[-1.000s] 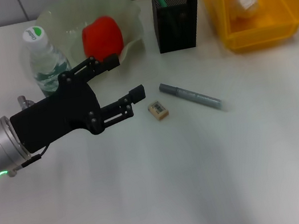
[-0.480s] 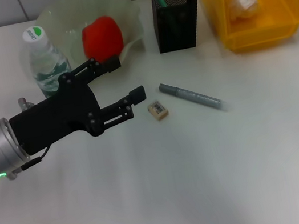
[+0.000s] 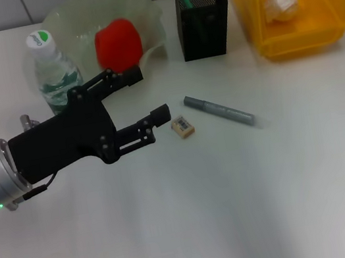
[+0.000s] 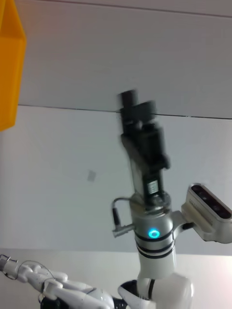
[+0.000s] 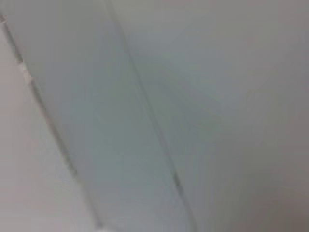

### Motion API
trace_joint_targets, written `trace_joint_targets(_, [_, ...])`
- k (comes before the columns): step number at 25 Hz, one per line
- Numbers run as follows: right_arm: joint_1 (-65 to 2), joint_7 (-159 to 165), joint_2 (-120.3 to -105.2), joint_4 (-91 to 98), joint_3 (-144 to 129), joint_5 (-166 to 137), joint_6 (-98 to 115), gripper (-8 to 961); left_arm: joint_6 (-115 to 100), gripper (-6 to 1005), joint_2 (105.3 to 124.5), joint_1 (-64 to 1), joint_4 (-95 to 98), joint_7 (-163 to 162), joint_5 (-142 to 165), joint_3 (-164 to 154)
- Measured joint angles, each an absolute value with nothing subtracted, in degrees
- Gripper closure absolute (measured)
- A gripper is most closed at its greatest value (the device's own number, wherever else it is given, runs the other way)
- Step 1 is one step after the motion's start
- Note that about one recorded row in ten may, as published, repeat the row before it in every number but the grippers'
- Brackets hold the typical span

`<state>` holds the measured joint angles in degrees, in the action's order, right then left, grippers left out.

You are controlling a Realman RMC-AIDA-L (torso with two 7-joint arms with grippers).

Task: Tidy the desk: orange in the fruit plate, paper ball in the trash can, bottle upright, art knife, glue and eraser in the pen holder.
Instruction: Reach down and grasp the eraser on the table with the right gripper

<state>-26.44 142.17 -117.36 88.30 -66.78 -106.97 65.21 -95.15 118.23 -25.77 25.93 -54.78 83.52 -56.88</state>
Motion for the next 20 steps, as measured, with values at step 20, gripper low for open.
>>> trace_joint_targets(20, [-43.85,118.24,-115.96,60.43,-60.4,-129.02,93.1,303,-94.84,202,117.17,-25.15,25.63,-58.07,86.39,-57.18])
